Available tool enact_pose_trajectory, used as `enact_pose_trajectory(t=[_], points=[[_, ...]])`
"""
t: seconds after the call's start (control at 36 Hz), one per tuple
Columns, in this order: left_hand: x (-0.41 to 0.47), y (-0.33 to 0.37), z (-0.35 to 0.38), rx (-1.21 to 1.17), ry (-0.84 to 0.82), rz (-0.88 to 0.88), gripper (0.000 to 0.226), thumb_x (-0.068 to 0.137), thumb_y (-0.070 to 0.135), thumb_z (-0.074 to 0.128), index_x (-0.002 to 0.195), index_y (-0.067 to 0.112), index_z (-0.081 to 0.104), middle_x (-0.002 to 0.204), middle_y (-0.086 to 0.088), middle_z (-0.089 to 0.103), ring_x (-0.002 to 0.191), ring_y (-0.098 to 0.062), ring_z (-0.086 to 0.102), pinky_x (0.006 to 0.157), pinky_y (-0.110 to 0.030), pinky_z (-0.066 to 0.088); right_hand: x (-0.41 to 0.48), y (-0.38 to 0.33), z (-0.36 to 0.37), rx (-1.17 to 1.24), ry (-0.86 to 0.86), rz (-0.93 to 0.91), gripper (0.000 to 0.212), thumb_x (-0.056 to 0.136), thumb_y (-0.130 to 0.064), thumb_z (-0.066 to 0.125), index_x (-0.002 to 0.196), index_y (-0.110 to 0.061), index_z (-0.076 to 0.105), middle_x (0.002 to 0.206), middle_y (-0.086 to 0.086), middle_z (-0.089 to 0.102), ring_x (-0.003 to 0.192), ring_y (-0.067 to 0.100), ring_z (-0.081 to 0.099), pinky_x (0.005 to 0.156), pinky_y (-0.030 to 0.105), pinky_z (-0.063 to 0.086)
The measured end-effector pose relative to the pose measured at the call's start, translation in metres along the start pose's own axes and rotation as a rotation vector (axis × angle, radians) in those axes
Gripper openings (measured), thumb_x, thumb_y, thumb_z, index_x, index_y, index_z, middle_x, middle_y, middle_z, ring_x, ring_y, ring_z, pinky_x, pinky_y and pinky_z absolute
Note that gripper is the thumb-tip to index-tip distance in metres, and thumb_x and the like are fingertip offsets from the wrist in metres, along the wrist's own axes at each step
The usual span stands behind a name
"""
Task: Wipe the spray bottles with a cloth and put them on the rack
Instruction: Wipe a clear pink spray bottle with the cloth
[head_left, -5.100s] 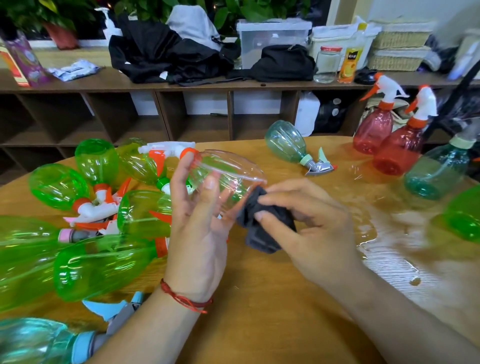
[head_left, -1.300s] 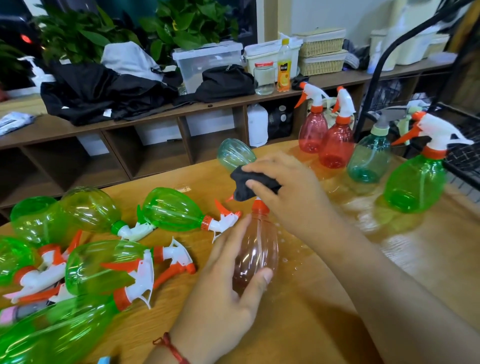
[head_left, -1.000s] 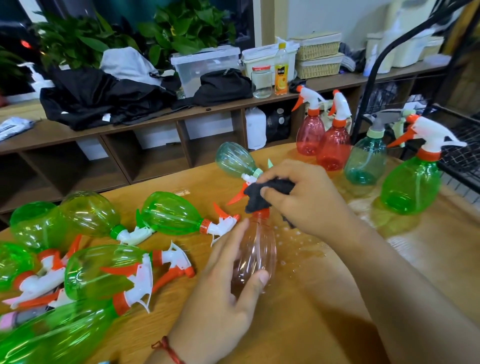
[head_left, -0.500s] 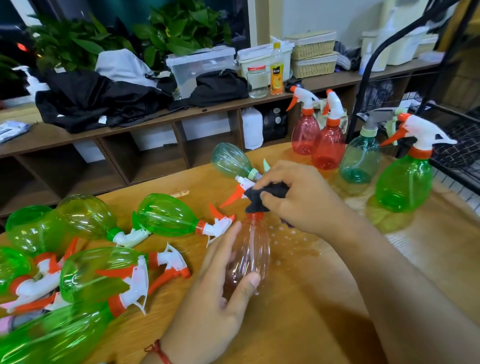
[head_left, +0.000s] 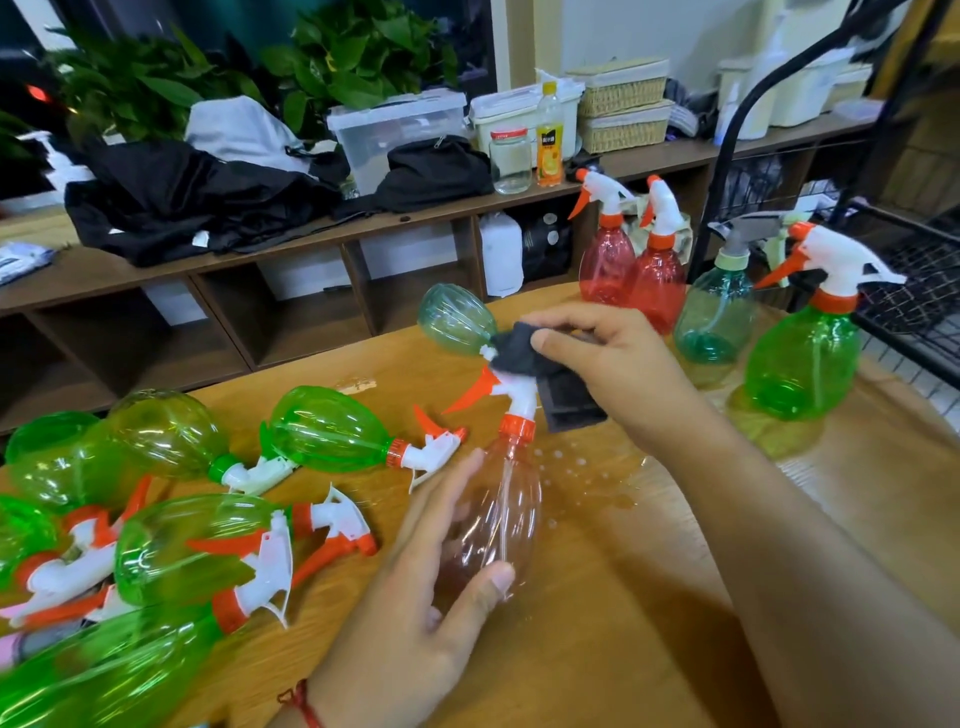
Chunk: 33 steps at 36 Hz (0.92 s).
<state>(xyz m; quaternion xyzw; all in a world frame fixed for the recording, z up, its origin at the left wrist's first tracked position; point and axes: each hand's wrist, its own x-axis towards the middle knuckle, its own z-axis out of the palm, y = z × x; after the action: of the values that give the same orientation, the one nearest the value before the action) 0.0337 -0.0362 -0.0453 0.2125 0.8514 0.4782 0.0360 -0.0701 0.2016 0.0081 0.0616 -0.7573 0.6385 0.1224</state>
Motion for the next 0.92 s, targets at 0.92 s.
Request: enact_pose_trajectory(t=[0.92], points=[[0.0,0.002,-0.012,0.05,-0.056,-0.038,0.108,0.086,0.045,0.086,0.154,0.074,0.007,0.164,0.038,0.026,0.147,0.006,0.043,0.122,-0.029,0.04,-0.011,-0.008,0.019,0.112,-0.25,-0.051,0.023,0.108,-0.014,0.058,0.115,-0.017,0.081,0.074,0.035,0.044,0.059,0.027,0.04,0.055,0.034,0.034]])
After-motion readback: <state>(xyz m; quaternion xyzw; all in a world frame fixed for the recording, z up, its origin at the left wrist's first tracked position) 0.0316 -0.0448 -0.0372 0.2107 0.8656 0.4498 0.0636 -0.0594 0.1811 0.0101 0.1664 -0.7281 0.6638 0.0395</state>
